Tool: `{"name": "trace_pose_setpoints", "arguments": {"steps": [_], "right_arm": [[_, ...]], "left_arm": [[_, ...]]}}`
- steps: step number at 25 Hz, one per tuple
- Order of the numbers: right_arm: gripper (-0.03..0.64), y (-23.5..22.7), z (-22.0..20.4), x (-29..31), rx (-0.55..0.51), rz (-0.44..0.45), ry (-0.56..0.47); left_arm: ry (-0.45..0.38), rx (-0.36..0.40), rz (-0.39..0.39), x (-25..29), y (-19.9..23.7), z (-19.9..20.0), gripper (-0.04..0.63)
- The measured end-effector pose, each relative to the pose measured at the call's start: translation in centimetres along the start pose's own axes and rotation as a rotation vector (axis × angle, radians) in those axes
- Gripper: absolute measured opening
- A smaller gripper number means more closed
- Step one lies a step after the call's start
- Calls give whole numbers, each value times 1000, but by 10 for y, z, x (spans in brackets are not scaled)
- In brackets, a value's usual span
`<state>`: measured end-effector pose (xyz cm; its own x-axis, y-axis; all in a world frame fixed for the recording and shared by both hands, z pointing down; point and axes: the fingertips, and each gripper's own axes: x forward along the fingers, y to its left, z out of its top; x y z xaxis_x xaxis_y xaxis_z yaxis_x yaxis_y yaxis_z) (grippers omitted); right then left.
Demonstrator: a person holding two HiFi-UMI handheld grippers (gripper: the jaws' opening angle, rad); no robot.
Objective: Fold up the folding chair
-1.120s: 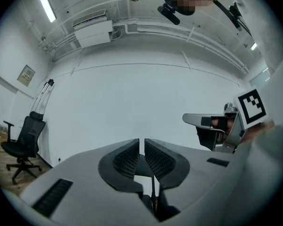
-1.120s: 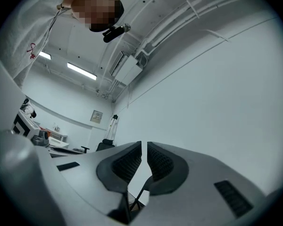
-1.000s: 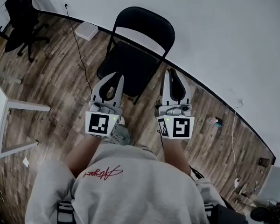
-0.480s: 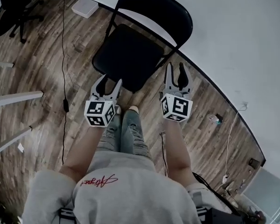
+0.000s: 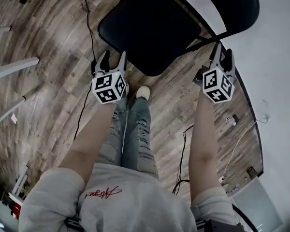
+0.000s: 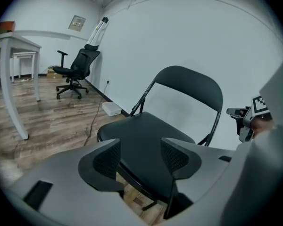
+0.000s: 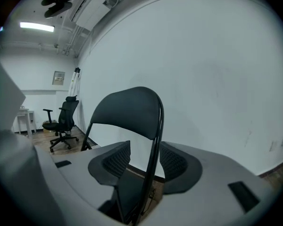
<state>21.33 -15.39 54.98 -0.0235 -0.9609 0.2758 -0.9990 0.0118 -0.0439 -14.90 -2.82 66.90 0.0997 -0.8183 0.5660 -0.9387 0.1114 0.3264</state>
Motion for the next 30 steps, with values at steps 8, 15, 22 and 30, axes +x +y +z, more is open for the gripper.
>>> {"name": "trace_pose_setpoints", "arguments": {"steps": [8,15,22,30], "right_arm": [[189,-8,-32,57,-63,-22,56],[189,-9,-51,82,-30,-6,66],[187,-6,-54,93,-69,2,68],[170,-13,-52,106,-82,-13,109]], "left_arm": [[32,-48,35,38,20,-55,267],[25,-154,71,63,29,-74,272],[6,-272,11,67,33,-84,286],[27,-394,-72,68,37,-92,305]]}}
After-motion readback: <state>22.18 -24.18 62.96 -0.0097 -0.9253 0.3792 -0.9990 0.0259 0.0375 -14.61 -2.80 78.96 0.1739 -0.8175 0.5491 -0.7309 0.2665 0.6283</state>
